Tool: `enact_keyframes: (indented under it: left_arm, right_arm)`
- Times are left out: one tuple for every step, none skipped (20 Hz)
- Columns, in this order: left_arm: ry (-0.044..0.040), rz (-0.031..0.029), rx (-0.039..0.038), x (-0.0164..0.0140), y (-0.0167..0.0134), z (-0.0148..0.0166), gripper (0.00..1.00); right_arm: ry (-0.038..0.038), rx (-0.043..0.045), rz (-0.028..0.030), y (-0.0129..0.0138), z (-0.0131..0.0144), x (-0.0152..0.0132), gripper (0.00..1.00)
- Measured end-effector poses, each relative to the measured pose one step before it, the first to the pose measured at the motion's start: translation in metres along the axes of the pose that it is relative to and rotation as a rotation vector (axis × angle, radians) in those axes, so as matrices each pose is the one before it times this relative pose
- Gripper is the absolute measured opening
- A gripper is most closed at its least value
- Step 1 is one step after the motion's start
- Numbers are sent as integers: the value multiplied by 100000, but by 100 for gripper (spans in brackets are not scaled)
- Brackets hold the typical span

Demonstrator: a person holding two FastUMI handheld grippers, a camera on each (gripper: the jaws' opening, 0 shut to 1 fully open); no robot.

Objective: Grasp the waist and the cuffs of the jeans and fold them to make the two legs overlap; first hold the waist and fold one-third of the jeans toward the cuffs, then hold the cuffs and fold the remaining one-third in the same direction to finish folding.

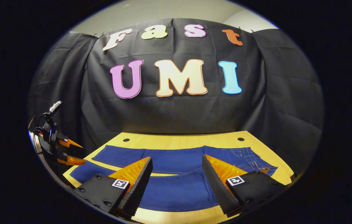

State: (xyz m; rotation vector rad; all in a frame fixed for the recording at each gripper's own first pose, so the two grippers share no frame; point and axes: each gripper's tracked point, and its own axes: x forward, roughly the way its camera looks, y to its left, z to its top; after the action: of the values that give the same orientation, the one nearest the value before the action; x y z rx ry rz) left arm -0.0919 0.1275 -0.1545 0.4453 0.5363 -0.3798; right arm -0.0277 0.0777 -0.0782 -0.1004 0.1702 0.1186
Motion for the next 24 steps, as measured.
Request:
enact_keyframes:
  left_arm:
    - [4773,-3731,2714,-456,-580,-1605,95]
    - [4267,-3361,2975,111,-432,-1114,95]
    - [4122,-4078,2846,361,-862,-909,96]
    - [4090,-4204,2562,482,-852,-1101,96]
    - [3872,-3974,2262,587,-823,-1256,96]
    - [4003,-3590,2012,454,-500,-941,96]
    - [3332,-1663,2610,243,-244,-895,96]
    - [2559,-502,2999,193,21,-671,96]
    - [2907,-1070,2837,185,-5,-783,96]
    - [2459,-1154,2211,100,-44,-730,96]
    - [2548,-1899,1354,34,-123,-756,96]
    - [2571,-1807,841,54,-97,-686,96]
    - [3057,-1680,697,-59,-116,-697,96]
    - [2654,-1525,558,-20,-52,-694,96]
    - [2061,-1378,266,169,-69,-636,96]
    - [2293,-1724,22,23,-117,-617,96]
    - [1593,-1384,28,-16,-139,-497,96]
    - [1203,-1586,74,100,-184,-181,96]
    - [1307,-1304,290,214,-319,-271,96]
    - [1163,-1184,597,83,-254,-97,96]
    - [867,-1529,672,161,-300,-97,96]
    - [705,-920,959,173,-218,11,96]
    - [1076,-465,1035,190,-55,-100,96]
    - [1412,-86,870,230,-23,-127,95]
  right_arm:
    - [1363,-396,413,210,-461,63,98]
    - [1026,-72,322,117,-435,63,98]
    - [1049,134,371,178,-475,80,98]
    - [925,406,224,85,-278,87,98]
    - [1007,514,135,13,-347,124,98]
    - [961,497,-85,10,-267,77,98]
    - [762,346,-383,-30,-228,21,98]
    - [268,73,-1307,-356,-34,67,98]
    - [2,-68,-1338,-451,-122,-37,98]
    - [563,77,-925,-332,-54,67,98]
    - [592,4,-1064,-440,-172,22,98]
    - [386,-151,-1215,-514,-58,66,98]
    - [409,-117,-1306,-551,-197,-3,98]
    - [333,-168,-1603,-583,-63,9,98]
    - [192,-94,-1309,-547,-15,176,98]
    - [111,-56,-998,-373,70,90,98]
    - [-94,-50,-1181,-471,-3,2,98]
    - [286,96,-767,-383,-24,169,98]
    - [721,197,-580,-230,-371,129,94]
    - [734,428,-536,-198,-147,98,98]
    - [677,512,-331,-80,-143,81,98]
    - [335,318,-248,-112,-118,67,98]
    - [297,-178,-60,42,-183,66,98]
    - [526,-726,68,9,-100,90,98]
